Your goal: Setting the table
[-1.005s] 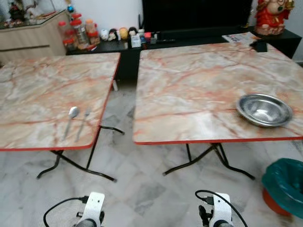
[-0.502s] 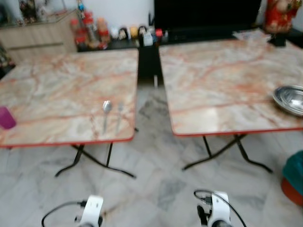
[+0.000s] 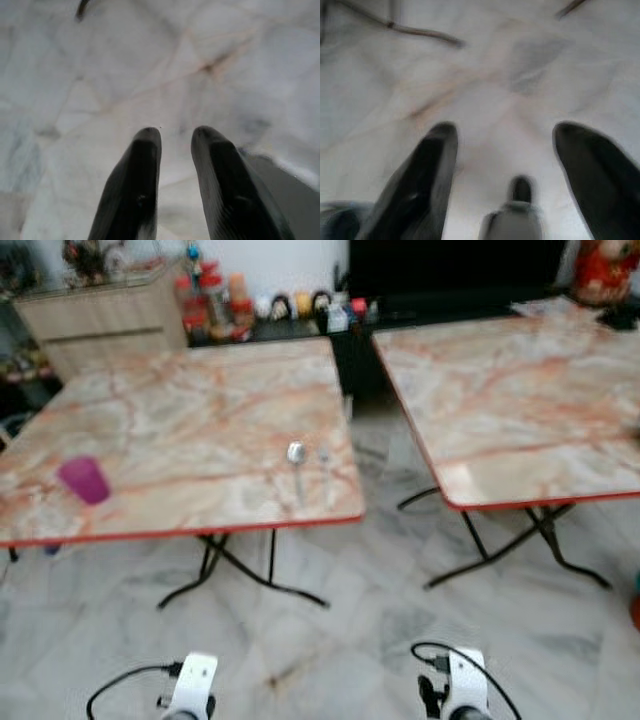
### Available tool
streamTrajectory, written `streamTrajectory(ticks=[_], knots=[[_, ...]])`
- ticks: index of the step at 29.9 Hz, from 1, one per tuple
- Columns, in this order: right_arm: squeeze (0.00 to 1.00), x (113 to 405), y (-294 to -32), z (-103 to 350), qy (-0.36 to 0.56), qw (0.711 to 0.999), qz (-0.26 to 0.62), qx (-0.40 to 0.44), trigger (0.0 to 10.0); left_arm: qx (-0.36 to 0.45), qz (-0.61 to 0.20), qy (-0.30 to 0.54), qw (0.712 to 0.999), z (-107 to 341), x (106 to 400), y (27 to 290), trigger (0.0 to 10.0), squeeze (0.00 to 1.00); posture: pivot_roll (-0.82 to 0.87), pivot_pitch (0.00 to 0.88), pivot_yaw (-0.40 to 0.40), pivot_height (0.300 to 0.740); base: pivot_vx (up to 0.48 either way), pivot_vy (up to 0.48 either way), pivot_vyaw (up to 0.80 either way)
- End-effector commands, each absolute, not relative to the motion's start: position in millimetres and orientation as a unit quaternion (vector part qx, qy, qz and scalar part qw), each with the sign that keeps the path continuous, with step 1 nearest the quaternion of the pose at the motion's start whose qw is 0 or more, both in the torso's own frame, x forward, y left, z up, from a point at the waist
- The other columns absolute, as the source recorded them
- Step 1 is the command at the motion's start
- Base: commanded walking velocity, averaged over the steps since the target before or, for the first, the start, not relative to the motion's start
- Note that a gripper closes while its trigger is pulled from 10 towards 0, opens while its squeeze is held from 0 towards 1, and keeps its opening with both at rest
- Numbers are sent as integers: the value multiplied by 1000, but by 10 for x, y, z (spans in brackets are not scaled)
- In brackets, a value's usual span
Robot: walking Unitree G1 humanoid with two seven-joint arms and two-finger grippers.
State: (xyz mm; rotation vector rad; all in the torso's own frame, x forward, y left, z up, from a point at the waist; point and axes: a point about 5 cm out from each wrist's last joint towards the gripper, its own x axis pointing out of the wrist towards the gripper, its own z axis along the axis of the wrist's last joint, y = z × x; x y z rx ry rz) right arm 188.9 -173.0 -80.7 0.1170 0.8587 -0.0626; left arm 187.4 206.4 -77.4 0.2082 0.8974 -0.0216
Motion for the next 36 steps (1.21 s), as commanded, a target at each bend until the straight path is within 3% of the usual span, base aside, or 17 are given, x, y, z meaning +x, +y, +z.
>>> streamTrajectory(ticks=[1,20,36], knots=[[0,1922,-1707,-791,410,909,-28,61,10000,110,-9,435,894,-768,1877,2094,10000,0,-5,0,41,727,0,0,0],[0,1918,-1707,-793,411,909,-28,62,10000,120,1,444,888,-783,1841,2130,10000,0,-5,0,42,727,0,0,0],[0,1943,-1709,-779,407,911,-25,57,10000,131,-6,454,881,-799,1818,2131,10000,0,-6,0,44,727,304,0,214]])
